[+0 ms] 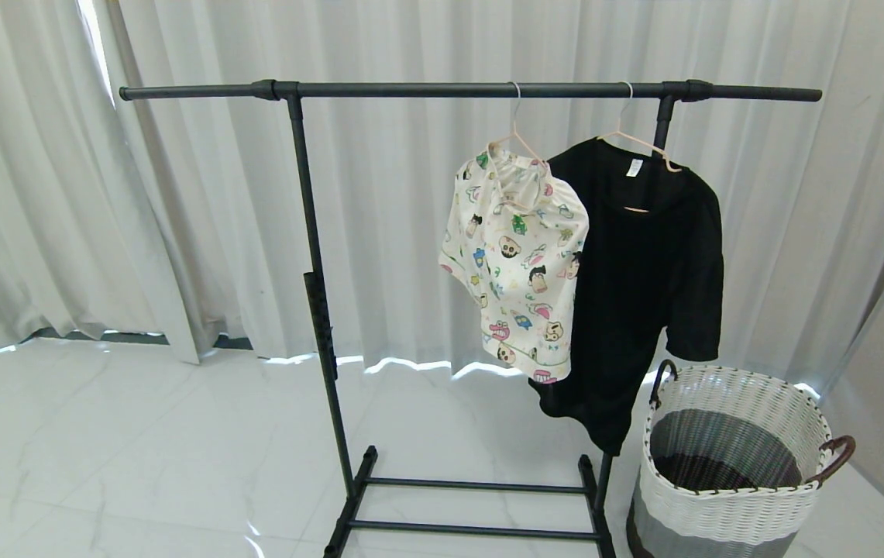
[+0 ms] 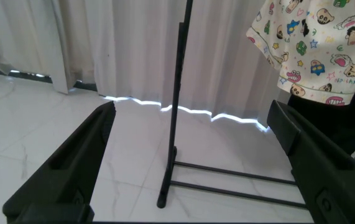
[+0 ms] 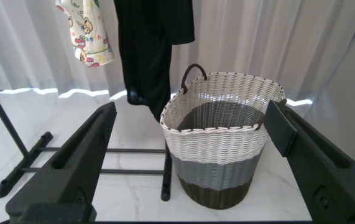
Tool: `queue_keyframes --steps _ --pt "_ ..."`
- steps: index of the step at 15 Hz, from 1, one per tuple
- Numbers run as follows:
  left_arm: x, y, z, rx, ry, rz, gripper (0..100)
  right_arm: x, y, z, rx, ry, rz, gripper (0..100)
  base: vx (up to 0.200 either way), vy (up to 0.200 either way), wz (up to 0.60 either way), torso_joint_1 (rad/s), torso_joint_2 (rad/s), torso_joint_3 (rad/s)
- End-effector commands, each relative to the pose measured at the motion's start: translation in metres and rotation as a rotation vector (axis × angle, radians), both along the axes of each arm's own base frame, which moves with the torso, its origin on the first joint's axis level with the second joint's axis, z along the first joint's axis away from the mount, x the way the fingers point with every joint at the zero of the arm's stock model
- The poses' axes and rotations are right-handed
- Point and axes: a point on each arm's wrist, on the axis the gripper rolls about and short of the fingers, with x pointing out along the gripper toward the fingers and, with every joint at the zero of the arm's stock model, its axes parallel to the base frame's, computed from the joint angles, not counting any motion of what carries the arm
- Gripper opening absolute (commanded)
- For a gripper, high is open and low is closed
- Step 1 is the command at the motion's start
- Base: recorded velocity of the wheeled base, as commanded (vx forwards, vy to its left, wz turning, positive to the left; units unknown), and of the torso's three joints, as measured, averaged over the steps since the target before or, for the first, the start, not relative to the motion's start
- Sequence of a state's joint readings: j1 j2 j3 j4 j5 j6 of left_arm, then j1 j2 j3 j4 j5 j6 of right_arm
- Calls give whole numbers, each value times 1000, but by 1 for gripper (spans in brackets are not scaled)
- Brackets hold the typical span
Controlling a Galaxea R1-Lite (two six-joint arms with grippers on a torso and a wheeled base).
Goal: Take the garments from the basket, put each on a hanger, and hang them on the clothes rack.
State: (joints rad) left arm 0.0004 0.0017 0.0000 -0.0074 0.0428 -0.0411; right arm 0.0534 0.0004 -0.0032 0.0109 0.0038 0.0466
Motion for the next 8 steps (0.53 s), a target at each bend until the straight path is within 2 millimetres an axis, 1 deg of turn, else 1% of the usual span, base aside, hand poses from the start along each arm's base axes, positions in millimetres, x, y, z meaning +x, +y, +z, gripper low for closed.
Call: queue_keyframes --steps 1,8 --pt "0 0 0 0 -2 1 100 0 0 0 -1 0 1 100 0 0 0 0 0 0" --pt "0 0 0 0 -2 1 100 0 0 0 1 0 1 100 0 0 0 0 0 0"
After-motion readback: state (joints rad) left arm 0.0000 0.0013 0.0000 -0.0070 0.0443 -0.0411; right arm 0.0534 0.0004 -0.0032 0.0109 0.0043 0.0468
